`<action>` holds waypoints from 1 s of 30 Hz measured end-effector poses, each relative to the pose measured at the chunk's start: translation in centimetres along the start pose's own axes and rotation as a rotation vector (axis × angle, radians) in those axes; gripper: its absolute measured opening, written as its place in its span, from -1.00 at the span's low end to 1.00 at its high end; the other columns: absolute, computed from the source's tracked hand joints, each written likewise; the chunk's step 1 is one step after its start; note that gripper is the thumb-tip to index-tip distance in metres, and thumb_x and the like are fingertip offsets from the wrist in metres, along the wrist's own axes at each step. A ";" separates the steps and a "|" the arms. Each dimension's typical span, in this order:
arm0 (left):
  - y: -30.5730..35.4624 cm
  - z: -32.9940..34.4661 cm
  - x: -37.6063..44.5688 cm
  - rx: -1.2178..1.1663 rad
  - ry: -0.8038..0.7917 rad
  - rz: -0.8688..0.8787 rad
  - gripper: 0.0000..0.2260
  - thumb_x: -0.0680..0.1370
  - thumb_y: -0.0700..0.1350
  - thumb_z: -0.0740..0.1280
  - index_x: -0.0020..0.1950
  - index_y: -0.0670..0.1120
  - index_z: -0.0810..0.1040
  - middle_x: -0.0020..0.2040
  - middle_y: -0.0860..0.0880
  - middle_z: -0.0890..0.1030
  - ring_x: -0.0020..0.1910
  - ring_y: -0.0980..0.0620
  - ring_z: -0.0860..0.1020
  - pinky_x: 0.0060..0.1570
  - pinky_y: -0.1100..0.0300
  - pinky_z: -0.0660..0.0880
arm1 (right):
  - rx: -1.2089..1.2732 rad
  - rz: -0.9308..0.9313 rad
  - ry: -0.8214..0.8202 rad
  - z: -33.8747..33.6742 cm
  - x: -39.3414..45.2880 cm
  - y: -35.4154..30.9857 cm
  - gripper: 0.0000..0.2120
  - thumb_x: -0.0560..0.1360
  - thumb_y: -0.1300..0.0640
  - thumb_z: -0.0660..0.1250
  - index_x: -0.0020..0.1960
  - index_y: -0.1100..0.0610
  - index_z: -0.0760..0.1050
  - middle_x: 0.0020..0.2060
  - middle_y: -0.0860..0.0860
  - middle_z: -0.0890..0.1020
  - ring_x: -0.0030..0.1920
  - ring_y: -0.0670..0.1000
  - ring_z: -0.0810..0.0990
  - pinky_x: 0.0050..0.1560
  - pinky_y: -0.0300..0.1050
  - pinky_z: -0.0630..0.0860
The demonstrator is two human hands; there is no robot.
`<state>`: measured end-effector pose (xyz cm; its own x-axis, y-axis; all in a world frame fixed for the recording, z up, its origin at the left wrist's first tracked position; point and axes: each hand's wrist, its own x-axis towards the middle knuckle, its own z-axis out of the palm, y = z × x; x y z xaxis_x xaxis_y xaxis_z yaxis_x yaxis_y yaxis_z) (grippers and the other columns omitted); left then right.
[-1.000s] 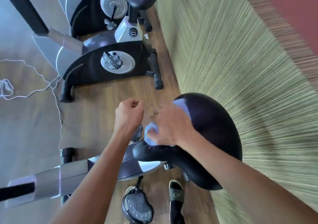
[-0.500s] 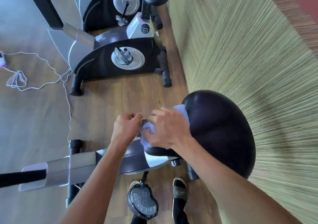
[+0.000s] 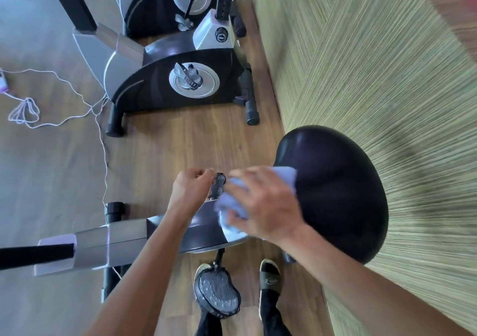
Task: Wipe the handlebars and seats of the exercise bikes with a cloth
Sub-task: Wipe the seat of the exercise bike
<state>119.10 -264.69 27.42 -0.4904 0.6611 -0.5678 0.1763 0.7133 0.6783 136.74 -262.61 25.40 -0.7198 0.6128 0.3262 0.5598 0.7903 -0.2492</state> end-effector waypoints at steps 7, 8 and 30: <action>2.4 2.2 -1.7 0.006 0.176 0.250 -0.79 0.62 0.00 0.31 -0.09 -0.08 0.65 -0.16 0.03 0.69 -0.13 0.03 0.65 -0.07 0.15 0.54 | -0.035 -0.026 -0.072 -2.2 -5.4 3.2 -0.52 0.62 -0.19 0.31 0.40 0.09 0.54 0.39 0.07 0.52 0.34 0.16 0.49 0.36 0.16 0.42; 2.4 3.0 -2.9 0.049 0.205 0.357 -0.81 0.63 0.00 0.31 -0.04 -0.07 0.63 -0.11 0.06 0.66 -0.08 0.07 0.61 -0.07 0.23 0.51 | -0.011 0.015 -0.095 -3.3 -6.7 3.8 -0.47 0.63 -0.19 0.30 0.47 0.09 0.47 0.45 0.06 0.46 0.41 0.15 0.44 0.40 0.18 0.37; 1.5 19.2 -10.1 0.870 -0.124 1.494 -0.51 0.69 0.15 0.16 0.60 0.04 0.36 0.58 -0.08 0.36 0.54 -0.27 0.29 0.52 -0.28 0.15 | 1.683 1.224 0.271 -8.3 -16.6 13.5 -0.21 0.63 -0.37 -0.31 0.59 0.05 0.29 0.45 0.00 0.52 0.46 -0.05 0.46 0.47 -0.10 0.34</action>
<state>140.68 -265.84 25.24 0.5675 0.7970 0.2068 0.7718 -0.6024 0.2036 159.66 -262.09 24.22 -0.2072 0.8069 -0.5532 -0.3485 -0.5892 -0.7289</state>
